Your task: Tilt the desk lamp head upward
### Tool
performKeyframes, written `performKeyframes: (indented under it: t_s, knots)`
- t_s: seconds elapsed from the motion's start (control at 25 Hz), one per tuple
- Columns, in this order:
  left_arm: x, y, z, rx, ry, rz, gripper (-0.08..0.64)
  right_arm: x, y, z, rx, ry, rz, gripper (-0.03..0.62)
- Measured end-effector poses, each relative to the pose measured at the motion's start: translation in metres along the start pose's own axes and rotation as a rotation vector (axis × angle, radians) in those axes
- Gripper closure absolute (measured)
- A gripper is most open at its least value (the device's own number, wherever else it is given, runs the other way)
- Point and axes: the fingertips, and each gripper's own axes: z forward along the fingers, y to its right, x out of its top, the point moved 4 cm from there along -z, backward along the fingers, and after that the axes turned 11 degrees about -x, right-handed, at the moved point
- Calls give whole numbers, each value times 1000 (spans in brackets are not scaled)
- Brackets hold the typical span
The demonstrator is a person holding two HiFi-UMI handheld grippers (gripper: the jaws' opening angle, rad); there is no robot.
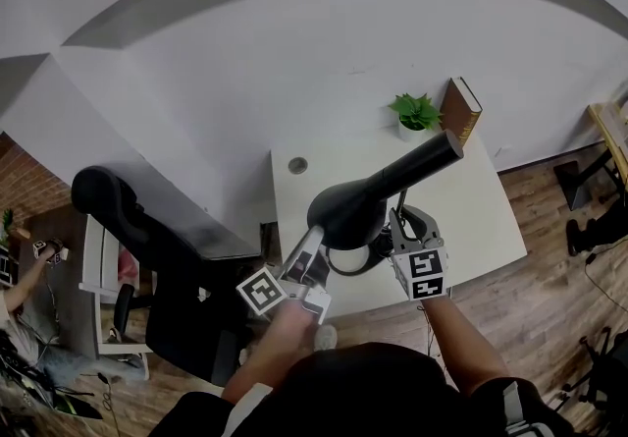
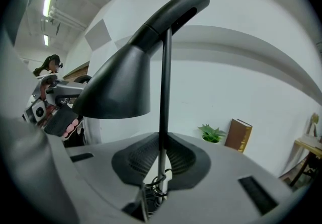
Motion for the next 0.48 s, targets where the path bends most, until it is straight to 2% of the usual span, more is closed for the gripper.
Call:
performKeyframes:
  t_s: [0.36, 0.48]
  knots:
    - [20, 18, -3, 18, -9, 108, 426, -1, 1, 0, -3, 19, -11, 558]
    - [33, 30, -5, 1, 1, 159, 440, -2, 0, 0, -7, 19, -14, 557]
